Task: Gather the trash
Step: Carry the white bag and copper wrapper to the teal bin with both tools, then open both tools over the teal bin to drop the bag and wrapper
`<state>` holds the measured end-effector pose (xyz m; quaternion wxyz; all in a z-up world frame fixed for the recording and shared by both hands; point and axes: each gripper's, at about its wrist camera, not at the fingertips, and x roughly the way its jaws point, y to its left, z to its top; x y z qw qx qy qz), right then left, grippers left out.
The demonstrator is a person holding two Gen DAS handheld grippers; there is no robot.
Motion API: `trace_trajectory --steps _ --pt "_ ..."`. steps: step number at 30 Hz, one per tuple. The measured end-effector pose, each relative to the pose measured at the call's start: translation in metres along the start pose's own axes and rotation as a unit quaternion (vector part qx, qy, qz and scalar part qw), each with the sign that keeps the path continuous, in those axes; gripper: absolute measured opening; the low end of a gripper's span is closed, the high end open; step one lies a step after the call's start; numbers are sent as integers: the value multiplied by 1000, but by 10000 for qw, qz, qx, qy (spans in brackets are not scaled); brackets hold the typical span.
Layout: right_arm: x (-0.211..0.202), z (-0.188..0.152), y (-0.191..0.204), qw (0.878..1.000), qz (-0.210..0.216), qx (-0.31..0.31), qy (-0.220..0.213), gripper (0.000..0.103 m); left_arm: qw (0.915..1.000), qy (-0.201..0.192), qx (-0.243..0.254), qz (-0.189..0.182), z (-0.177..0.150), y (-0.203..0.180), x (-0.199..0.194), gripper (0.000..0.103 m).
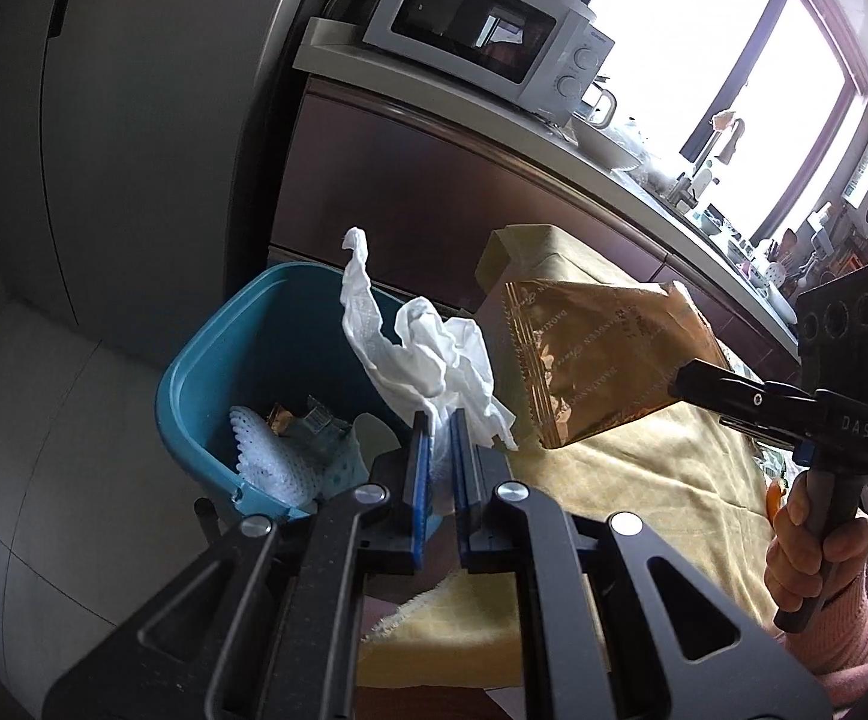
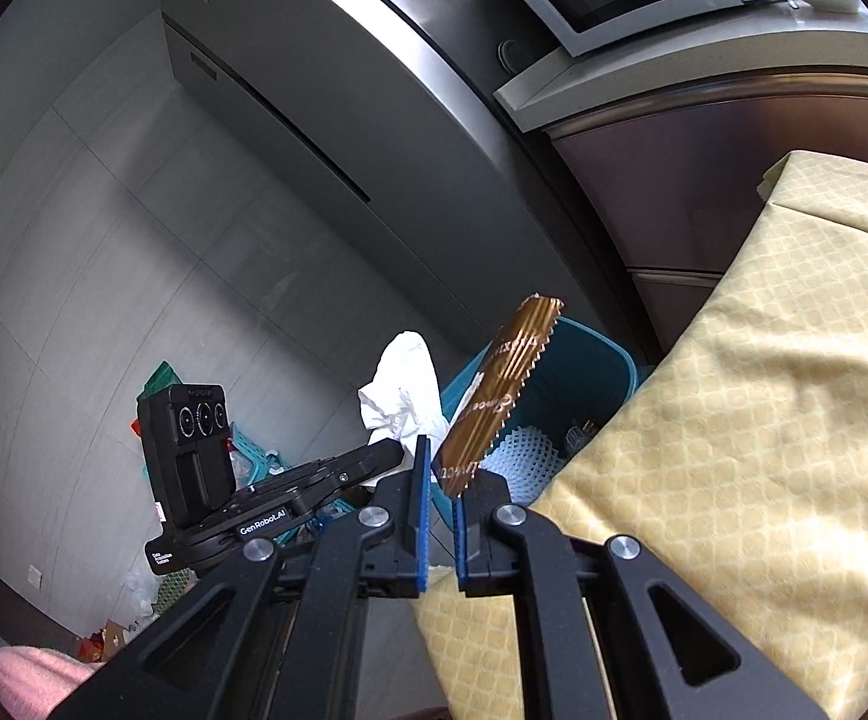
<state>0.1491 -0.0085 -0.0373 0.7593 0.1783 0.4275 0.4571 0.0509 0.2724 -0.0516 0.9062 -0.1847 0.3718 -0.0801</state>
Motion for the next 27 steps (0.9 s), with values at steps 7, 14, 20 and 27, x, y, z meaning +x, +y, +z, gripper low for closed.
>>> trace_trajectory --steps 7,14,20,27 --pt "25 7 2 9997 -70 -20 223 5 9999 50 -66 120 2 11 7 7" --pt "40 8 7 9991 -170 -52 397 5 9996 138 -198 174 2 22 15 7" --pt "56 10 10 9981 -293 -63 534 5 9991 230 -261 235 1 30 25 7" --pt "73 13 12 9960 -475 -94 755 5 9983 348 -349 325 -2 36 37 7"
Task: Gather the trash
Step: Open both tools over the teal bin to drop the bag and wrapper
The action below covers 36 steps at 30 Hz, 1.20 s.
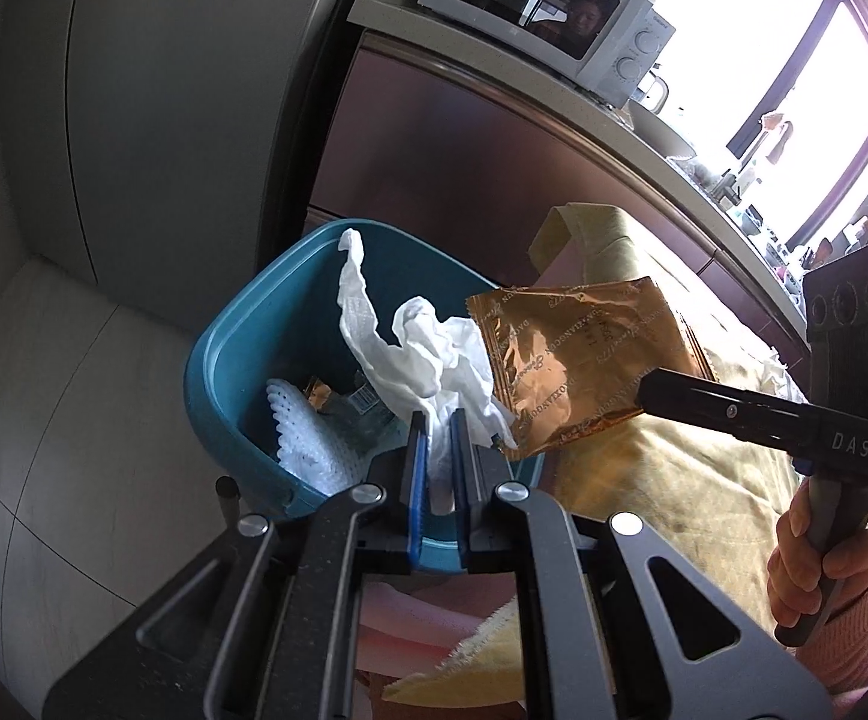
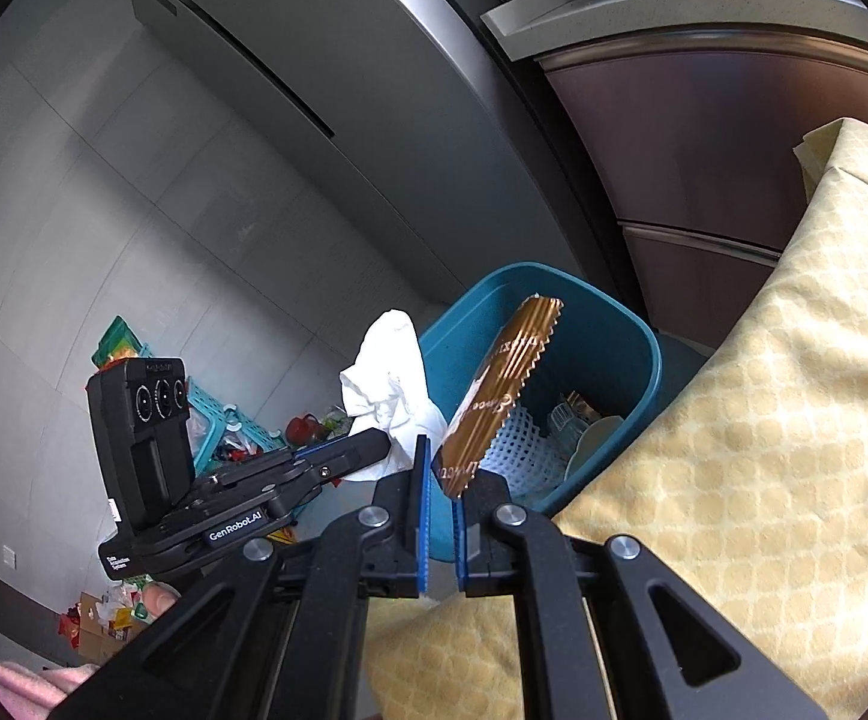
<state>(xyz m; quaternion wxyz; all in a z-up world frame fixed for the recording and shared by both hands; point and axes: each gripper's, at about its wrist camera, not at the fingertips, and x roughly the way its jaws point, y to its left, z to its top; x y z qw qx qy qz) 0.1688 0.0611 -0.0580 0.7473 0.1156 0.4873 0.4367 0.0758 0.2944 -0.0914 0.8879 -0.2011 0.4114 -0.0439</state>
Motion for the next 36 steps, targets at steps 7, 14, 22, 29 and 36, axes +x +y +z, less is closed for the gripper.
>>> trace_trajectory --steps 7,14,22,29,36 --pt "22 3 7 9995 -147 -19 266 6 9999 112 -64 111 1 5 16 8" --pt "40 6 15 9984 -308 -61 468 11 9996 153 -111 232 1 6 27 15" --pt "36 1 22 9987 -299 -71 398 14 9994 71 -204 258 1 9 28 27" --pt "13 -9 22 9996 -203 -124 179 16 9997 -187 5 160 0 -3 10 36" --pt "-33 -21 26 9991 -132 -298 -267 25 9975 -614 348 -39 -3 -32 -17 45"
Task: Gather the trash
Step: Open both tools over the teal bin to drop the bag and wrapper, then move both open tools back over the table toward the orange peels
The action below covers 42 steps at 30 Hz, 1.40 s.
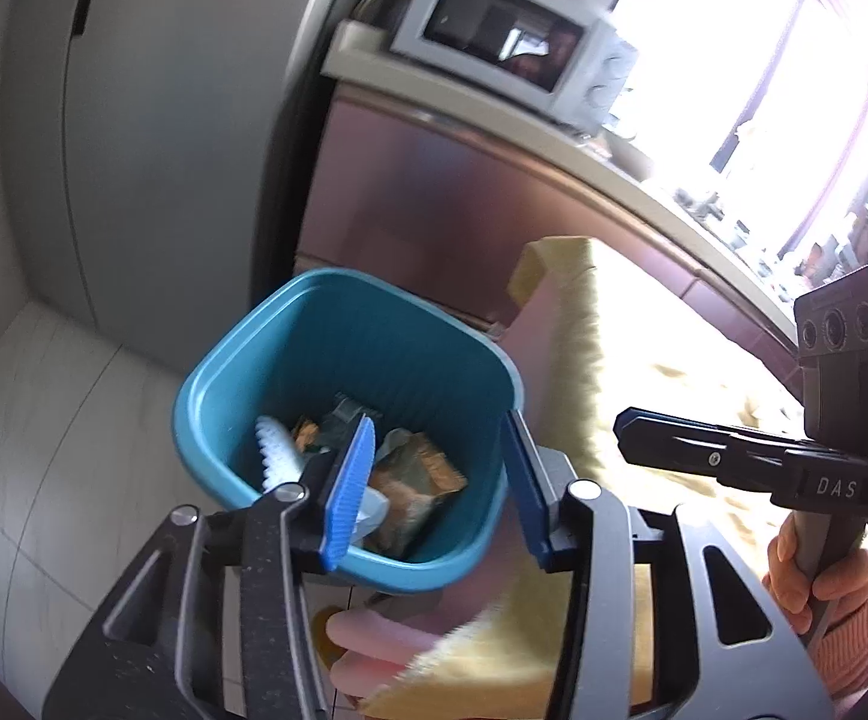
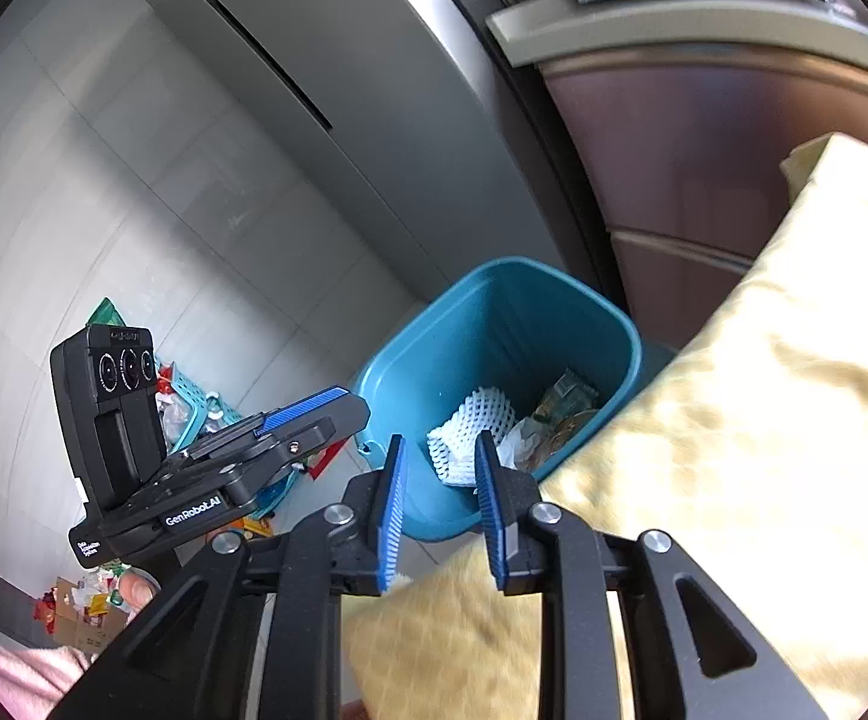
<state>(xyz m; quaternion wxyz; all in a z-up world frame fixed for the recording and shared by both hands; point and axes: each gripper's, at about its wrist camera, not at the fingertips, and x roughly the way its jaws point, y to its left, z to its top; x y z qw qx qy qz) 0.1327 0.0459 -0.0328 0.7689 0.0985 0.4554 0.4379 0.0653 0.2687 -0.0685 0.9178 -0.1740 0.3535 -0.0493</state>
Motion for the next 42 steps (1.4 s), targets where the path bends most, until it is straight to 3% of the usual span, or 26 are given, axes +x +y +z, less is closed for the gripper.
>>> trace_trajectory --steps 7,18,31,36,42 --pt "-58 -17 -11 9988 -107 -47 -475 31 9972 -79 538 -519 -4 -50 -11 56" --pt "-168 -67 -49 9877 -859 327 -1262 32 9801 403 1275 -1466 -28 -152 12 58" --pt "-270 -132 -113 9534 -1840 1163 -2088 33 9478 985 2040 -2245 -69 -263 35 58" --pt "-288 -147 -146 9384 -2120 1560 -2240 34 9320 1251 2343 -2465 -87 -301 46 58" --pt "-299 -157 -181 9293 -2217 1868 -2289 36 9174 1529 2578 -2619 -104 -337 61 58"
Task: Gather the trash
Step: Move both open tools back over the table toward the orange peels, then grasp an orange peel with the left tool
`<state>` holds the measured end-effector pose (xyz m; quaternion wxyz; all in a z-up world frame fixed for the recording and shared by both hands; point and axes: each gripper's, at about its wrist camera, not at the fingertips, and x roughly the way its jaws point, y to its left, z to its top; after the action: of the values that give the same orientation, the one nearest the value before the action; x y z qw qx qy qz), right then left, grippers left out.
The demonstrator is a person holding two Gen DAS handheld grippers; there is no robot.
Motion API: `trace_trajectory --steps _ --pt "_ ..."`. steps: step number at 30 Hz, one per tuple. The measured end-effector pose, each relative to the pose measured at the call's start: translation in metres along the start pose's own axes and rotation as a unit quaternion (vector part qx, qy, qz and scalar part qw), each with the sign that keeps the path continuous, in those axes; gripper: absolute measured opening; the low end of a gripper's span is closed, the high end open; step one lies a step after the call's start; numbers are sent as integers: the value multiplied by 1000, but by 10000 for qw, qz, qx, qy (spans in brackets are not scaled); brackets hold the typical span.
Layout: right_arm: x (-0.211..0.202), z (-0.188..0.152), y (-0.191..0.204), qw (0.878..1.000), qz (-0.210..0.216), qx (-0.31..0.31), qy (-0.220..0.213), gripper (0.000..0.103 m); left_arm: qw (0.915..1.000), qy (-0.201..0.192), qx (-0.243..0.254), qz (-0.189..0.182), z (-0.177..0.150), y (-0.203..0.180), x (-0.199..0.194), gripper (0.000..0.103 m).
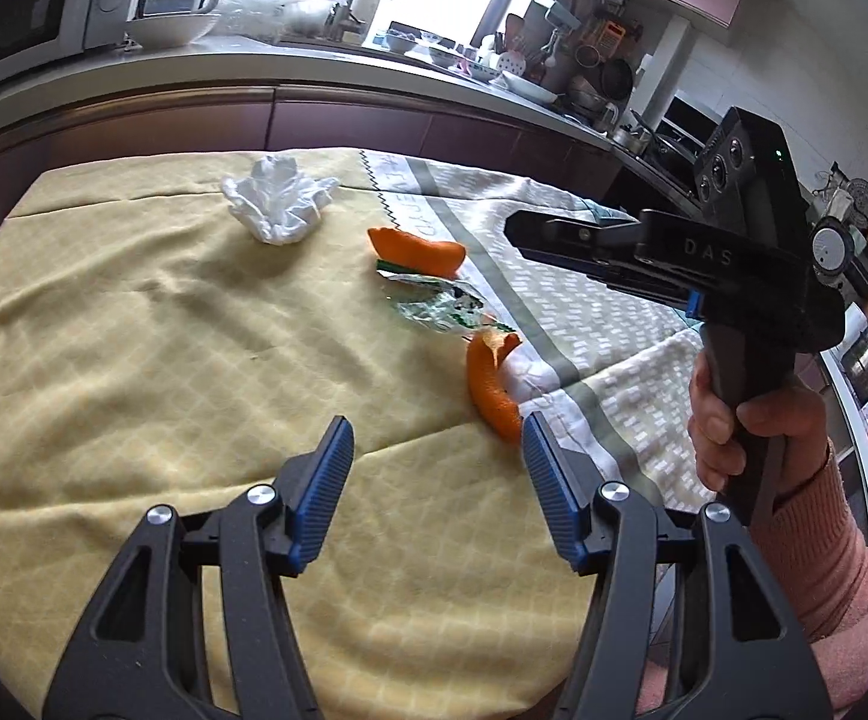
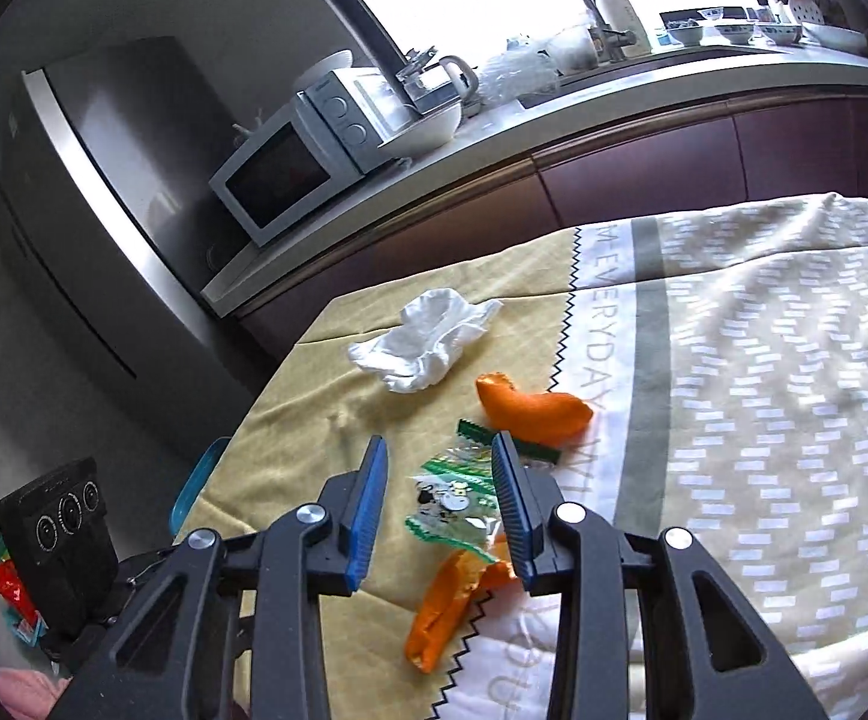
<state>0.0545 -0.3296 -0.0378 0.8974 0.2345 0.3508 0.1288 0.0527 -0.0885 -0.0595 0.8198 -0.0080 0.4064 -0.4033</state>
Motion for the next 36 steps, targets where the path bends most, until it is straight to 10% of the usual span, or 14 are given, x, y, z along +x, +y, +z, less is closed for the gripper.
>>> trace_trajectory --steps 27,36 --pt "61 16 -39 9981 -346 167 481 44 9974 654 215 199 16 -27 69 32" --pt "59 13 -39 9985 -254 182 459 28 9974 693 20 170 22 -18 73 15"
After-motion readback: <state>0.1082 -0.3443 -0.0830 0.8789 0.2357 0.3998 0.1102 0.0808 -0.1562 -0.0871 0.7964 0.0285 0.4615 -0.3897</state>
